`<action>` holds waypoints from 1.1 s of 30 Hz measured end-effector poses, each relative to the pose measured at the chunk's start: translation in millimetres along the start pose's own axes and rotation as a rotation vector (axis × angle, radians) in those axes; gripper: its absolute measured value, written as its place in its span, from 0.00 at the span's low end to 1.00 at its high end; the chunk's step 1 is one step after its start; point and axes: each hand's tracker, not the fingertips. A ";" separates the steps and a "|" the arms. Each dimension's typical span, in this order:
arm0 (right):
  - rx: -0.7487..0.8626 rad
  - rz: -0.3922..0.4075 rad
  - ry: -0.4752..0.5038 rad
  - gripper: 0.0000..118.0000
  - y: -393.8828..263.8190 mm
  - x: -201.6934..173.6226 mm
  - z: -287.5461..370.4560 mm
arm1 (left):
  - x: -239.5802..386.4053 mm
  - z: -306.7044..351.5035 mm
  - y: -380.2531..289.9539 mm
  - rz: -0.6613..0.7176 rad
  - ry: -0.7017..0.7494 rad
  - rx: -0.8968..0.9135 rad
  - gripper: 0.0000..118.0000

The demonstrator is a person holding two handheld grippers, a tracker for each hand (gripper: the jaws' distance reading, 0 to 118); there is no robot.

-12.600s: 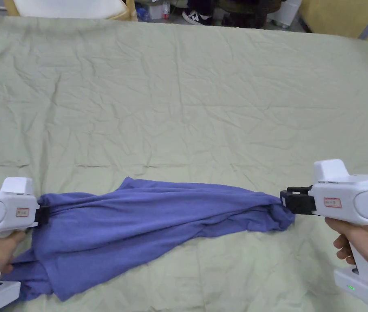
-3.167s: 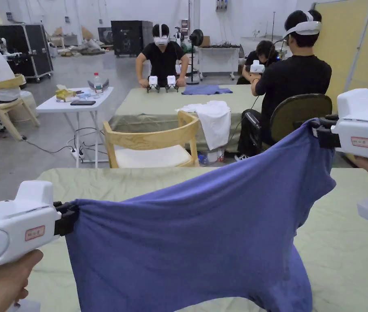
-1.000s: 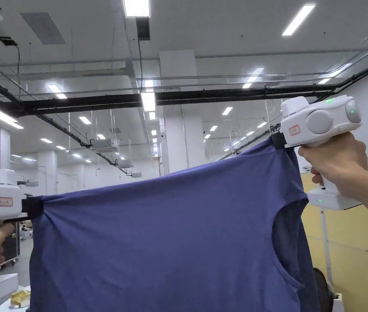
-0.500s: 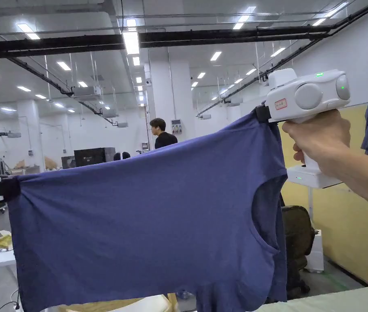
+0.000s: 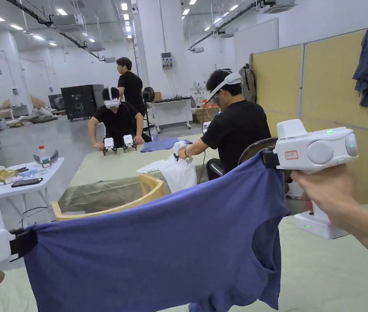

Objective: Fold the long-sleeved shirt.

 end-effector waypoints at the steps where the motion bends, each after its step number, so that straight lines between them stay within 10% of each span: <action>1: -0.009 -0.017 0.008 0.04 -14.6 0.5 5.9 | 0.0 2.6 -15.4 0.008 0.004 -0.027 0.04; 33: -0.492 -0.101 0.172 0.04 -364.9 -22.5 290.1 | 25.3 274.2 -337.0 0.122 -0.055 -0.483 0.04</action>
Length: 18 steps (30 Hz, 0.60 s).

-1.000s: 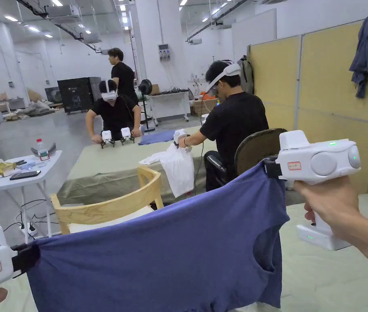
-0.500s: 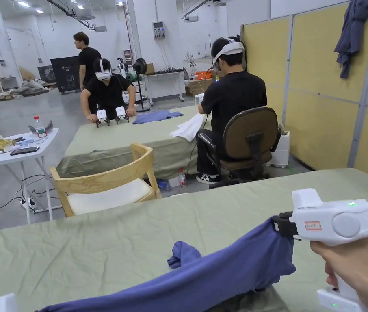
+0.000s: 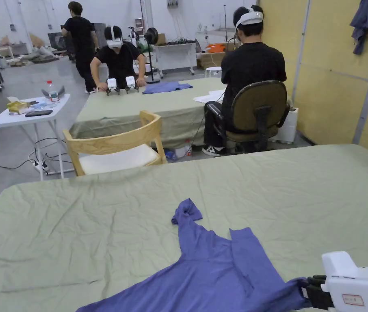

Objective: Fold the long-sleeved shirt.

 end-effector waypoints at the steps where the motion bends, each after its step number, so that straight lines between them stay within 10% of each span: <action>1: -0.023 0.000 -0.004 0.04 -9.6 -2.4 1.0 | -4.3 2.3 -9.7 0.032 -0.001 -0.011 0.04; 18: -0.193 -0.038 -0.001 0.04 -81.2 -5.9 -29.3 | -29.0 -33.7 -85.1 0.091 0.035 -0.224 0.05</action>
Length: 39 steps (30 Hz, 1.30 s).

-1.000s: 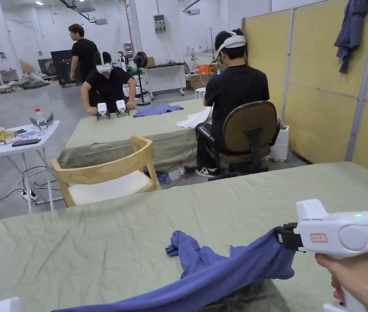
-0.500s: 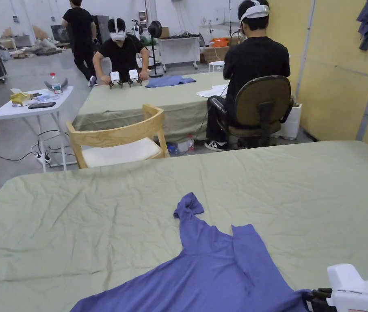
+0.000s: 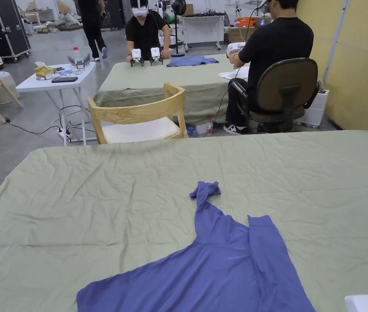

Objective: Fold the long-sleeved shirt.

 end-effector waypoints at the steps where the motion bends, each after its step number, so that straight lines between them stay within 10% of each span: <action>1: -0.014 -0.002 0.005 0.04 -0.2 0.4 -2.7 | 0.5 -1.5 -0.7 0.003 0.000 -0.005 0.08; 5: -0.048 -0.002 -0.023 0.28 -0.2 3.0 -9.9 | 8.3 -0.6 -5.6 -0.028 0.089 0.004 0.56; 18: 0.232 0.184 -0.055 0.36 56.4 -53.2 68.8 | 36.3 74.9 27.7 0.001 0.062 0.275 0.52; 22: 0.362 0.255 -0.009 0.30 75.9 -82.0 97.5 | 44.2 89.7 40.1 0.018 0.006 0.338 0.22; 26: 0.397 0.263 0.008 0.01 78.7 -98.7 102.5 | 56.2 93.2 43.5 -0.002 0.066 0.372 0.01; 39: 0.340 0.223 0.057 0.00 94.9 -101.7 65.3 | 32.5 33.7 127.6 -0.030 0.079 0.237 0.07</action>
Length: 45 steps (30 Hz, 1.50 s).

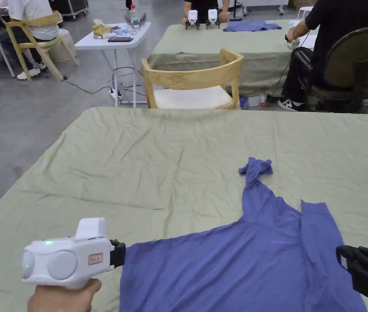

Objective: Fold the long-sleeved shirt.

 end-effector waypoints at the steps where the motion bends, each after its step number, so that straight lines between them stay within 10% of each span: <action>1: -0.012 -0.004 0.005 0.00 -1.0 0.2 -5.0 | -1.9 -11.9 5.6 -0.001 0.017 0.004 0.07; 6: -0.070 -0.015 0.008 0.00 -4.2 -0.6 -29.7 | -17.1 -73.3 20.7 0.018 0.050 -0.062 0.60; 21: -0.200 -0.071 -0.005 0.00 -24.5 13.5 -87.3 | -34.7 -200.9 -10.1 0.070 0.093 -0.186 0.49; 25: -0.215 -0.091 0.001 0.00 -33.9 23.7 -97.3 | -29.5 -192.8 -9.1 0.037 0.124 -0.176 0.10; 31: -0.218 -0.071 0.010 0.00 -16.3 34.6 -114.0 | -27.1 -190.2 -12.1 0.067 0.103 -0.165 0.07; 36: -0.285 0.132 0.067 0.07 45.2 61.1 -166.7 | -21.6 -194.1 -15.3 0.060 0.108 -0.185 0.07; 39: -0.337 0.340 0.060 0.45 75.3 77.9 -215.8 | -19.5 -190.1 -15.1 0.066 0.099 -0.195 0.07; 45: -0.461 0.449 0.143 0.45 100.7 115.0 -318.9 | -19.4 -186.9 -19.2 0.102 0.089 -0.168 0.07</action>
